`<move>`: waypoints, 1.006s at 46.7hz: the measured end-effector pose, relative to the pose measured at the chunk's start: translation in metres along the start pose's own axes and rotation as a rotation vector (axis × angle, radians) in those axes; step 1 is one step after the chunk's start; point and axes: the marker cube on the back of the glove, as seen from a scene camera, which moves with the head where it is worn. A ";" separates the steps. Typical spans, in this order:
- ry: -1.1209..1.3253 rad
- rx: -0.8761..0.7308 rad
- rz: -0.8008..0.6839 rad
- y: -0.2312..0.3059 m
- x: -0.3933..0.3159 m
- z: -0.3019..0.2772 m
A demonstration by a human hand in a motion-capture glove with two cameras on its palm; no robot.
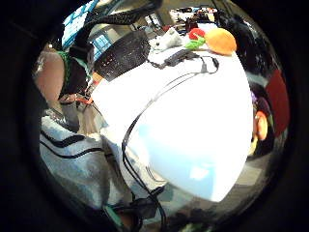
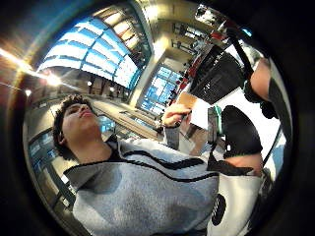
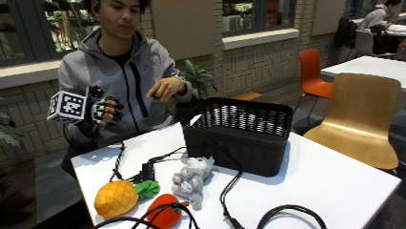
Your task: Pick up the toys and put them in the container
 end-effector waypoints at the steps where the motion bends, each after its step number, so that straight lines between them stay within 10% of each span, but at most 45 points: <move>1: 0.000 -0.009 0.002 -0.002 0.000 0.001; 47: 0.598 -0.324 0.022 -0.098 0.032 0.018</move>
